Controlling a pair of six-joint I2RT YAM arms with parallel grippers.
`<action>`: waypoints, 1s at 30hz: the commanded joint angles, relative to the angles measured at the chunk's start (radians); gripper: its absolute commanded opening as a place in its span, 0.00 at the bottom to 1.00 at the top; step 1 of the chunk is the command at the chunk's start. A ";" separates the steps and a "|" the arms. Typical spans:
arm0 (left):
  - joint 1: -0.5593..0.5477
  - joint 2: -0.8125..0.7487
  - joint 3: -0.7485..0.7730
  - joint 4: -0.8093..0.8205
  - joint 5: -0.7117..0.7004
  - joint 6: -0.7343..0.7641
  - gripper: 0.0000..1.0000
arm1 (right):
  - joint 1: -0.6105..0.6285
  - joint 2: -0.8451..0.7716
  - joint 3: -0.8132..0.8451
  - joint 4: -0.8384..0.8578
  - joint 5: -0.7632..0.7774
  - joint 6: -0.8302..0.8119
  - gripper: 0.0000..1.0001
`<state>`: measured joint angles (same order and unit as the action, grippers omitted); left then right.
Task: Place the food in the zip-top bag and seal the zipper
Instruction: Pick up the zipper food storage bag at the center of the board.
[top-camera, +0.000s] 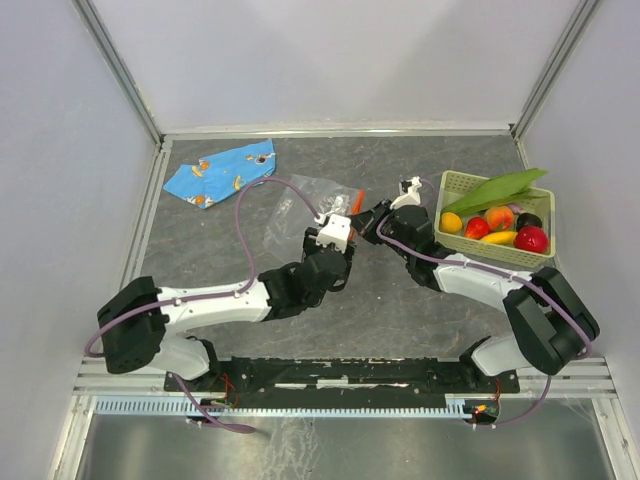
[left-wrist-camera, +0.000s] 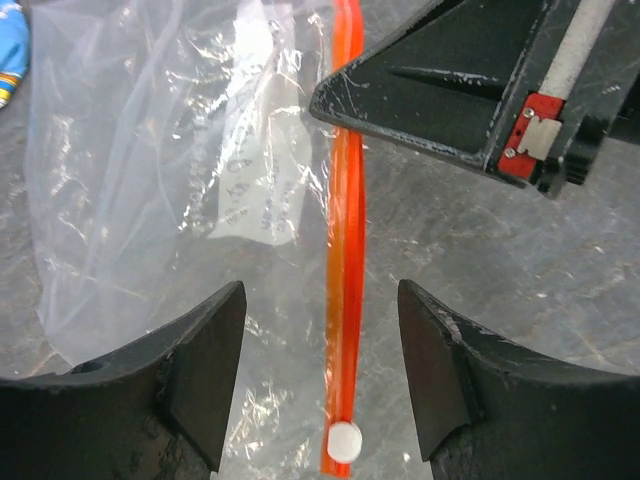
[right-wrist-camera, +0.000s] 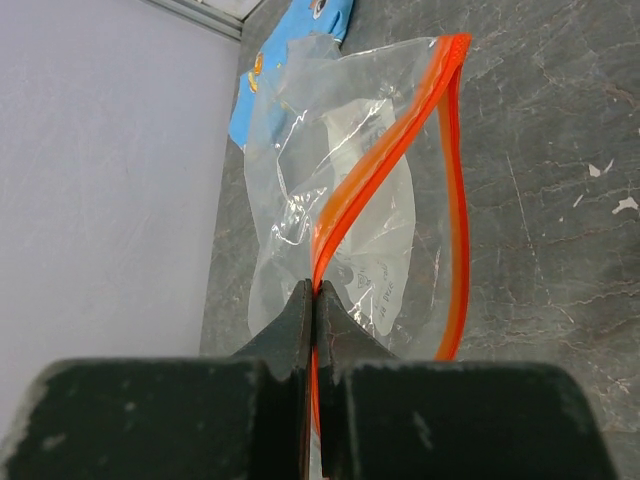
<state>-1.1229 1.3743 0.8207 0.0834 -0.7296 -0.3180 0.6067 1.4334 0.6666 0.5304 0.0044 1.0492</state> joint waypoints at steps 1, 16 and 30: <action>-0.015 0.058 0.054 0.116 -0.144 0.092 0.68 | 0.003 -0.040 0.038 0.002 0.009 -0.008 0.02; -0.066 0.236 0.117 0.161 -0.307 0.159 0.64 | 0.003 -0.039 0.036 -0.006 0.007 0.009 0.02; -0.073 0.188 0.096 0.125 -0.369 0.149 0.21 | 0.003 -0.020 0.037 0.010 -0.002 0.000 0.05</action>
<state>-1.1877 1.6222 0.9020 0.1886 -1.0424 -0.1856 0.6067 1.4174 0.6666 0.4923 0.0036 1.0531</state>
